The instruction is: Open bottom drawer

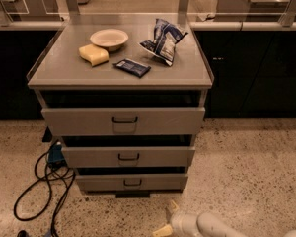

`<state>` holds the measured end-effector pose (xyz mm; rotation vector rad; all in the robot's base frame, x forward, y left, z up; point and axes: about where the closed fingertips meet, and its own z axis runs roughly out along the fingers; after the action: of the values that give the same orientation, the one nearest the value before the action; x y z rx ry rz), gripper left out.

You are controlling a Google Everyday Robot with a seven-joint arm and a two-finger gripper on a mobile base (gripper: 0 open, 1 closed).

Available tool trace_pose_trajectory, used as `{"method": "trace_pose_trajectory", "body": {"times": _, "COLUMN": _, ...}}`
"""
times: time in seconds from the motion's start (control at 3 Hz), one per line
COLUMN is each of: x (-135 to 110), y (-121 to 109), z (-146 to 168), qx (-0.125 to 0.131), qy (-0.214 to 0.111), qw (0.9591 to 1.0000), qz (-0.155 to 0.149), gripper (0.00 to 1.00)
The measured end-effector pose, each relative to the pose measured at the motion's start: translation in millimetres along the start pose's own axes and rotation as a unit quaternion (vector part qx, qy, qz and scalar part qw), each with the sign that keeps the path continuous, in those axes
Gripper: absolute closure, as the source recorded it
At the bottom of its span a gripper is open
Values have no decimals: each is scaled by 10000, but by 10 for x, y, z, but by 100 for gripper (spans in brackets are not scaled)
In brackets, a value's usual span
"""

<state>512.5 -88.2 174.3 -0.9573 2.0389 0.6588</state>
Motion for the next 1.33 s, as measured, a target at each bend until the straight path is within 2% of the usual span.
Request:
{"method": "trace_pose_trajectory", "body": {"times": 0.33, "x": 401, "y": 311, "z": 262, "qx": -142, "qy": 16, "qw": 9992, "qz": 368, "gripper": 0}}
{"method": "trace_pose_trajectory", "body": {"times": 0.67, "x": 401, "y": 317, "z": 264, "qx": -146, "qy": 15, "qw": 9992, "qz": 367, "gripper": 0}}
{"method": "trace_pose_trajectory", "body": {"times": 1.0, "x": 357, "y": 155, "z": 348, "qx": 327, "qy": -184, "qw": 9993, "qz": 54, "gripper": 0}}
{"method": "trace_pose_trajectory", "body": {"times": 1.33, "x": -50, "y": -139, "z": 364, "qx": 1065, "qy": -570, "qw": 9909, "qz": -595, "gripper": 0}}
